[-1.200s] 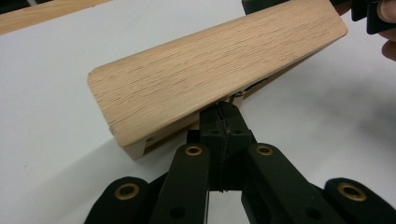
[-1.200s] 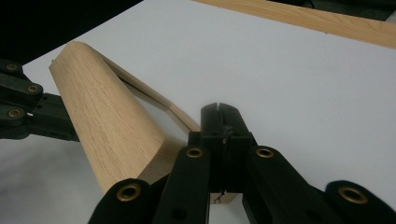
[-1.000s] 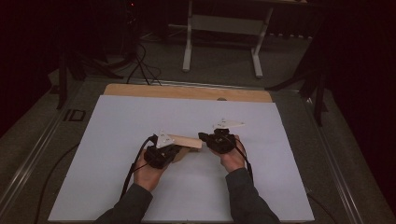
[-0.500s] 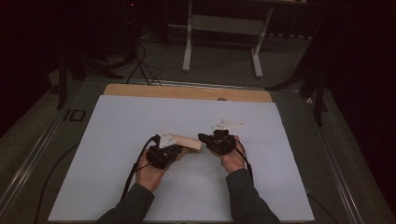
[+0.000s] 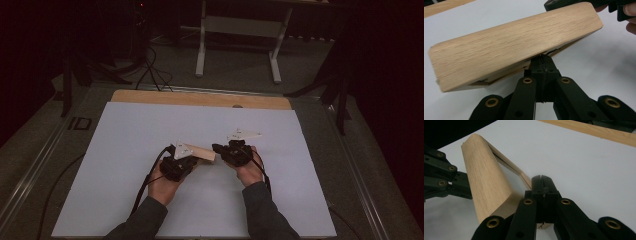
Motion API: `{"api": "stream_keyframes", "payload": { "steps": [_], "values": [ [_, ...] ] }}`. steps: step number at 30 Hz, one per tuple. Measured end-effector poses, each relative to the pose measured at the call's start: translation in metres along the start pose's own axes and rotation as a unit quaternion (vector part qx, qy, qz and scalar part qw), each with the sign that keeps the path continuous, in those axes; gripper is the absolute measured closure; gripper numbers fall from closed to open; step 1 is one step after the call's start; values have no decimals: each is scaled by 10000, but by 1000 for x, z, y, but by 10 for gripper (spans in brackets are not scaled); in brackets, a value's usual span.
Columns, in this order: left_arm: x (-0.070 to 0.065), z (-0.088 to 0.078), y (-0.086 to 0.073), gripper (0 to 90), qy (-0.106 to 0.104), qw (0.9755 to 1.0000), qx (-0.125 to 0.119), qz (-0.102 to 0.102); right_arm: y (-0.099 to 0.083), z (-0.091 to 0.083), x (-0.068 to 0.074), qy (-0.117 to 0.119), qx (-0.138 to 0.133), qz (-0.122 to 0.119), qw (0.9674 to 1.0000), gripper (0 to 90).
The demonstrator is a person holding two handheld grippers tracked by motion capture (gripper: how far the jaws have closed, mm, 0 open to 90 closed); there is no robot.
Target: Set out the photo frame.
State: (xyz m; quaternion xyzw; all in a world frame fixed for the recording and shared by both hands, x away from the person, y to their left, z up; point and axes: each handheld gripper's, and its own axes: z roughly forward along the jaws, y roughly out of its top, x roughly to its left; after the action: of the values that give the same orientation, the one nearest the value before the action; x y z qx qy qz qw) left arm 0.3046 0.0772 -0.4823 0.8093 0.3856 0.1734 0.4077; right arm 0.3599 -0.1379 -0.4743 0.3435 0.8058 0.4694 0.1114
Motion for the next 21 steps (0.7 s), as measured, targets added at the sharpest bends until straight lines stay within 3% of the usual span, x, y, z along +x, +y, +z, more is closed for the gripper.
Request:
{"api": "stream_keyframes", "payload": {
  "steps": [21],
  "values": [
    [0,4,0,896,9,10000,78,5,-3,-3,6,58,31,-91,9999,897]
  ]
}}
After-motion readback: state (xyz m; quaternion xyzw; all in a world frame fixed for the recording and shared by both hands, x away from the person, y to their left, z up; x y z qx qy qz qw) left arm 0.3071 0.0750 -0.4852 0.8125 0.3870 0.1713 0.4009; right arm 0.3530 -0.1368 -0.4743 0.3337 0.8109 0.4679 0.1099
